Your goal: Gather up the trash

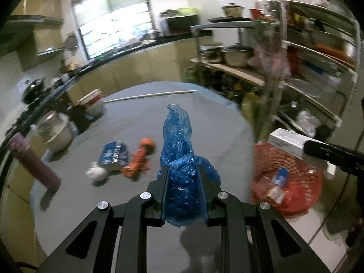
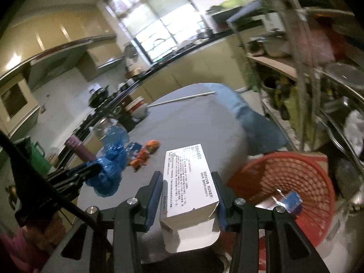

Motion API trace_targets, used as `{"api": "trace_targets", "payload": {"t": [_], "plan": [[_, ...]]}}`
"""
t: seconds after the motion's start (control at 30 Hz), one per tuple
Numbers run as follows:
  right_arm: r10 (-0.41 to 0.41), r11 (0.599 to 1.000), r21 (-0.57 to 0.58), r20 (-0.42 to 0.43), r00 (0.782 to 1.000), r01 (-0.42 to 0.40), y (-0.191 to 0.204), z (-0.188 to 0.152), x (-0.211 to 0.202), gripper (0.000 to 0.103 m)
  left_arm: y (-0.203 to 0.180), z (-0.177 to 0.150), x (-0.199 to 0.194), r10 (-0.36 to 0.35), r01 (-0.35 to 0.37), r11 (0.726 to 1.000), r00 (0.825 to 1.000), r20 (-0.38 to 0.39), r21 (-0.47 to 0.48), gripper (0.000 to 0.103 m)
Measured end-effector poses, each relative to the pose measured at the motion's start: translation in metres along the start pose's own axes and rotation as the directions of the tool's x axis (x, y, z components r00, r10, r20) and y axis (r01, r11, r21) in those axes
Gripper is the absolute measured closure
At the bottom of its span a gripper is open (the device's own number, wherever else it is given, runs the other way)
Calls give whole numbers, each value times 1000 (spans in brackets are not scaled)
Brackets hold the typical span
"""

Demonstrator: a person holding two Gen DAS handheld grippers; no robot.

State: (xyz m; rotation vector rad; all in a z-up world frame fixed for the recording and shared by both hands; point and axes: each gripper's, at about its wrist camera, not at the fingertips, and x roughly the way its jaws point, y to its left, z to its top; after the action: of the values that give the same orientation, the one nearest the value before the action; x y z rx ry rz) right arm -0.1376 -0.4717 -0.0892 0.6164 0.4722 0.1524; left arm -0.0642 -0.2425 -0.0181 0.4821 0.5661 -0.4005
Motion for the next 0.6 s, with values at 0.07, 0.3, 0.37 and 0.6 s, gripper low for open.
{"api": "trace_targets", "payload": {"t": [0.07, 0.3, 0.37, 0.6], "plan": [[-27, 999, 36, 10, 1000, 27, -17, -1, -8, 58, -10, 0, 1, -45, 45, 999, 999, 0, 13, 79], [-99, 987, 131, 40, 994, 93, -58, -5, -31, 58, -55, 3, 9, -170, 172, 981, 985, -25, 86, 79], [-109, 983, 152, 47, 993, 101, -65, -6, -36, 58, -66, 3, 11, -199, 201, 974, 979, -36, 103, 79], [-133, 971, 206, 64, 989, 117, -83, -7, -39, 58, -90, 1, 12, -251, 257, 955, 966, -52, 151, 79]]}}
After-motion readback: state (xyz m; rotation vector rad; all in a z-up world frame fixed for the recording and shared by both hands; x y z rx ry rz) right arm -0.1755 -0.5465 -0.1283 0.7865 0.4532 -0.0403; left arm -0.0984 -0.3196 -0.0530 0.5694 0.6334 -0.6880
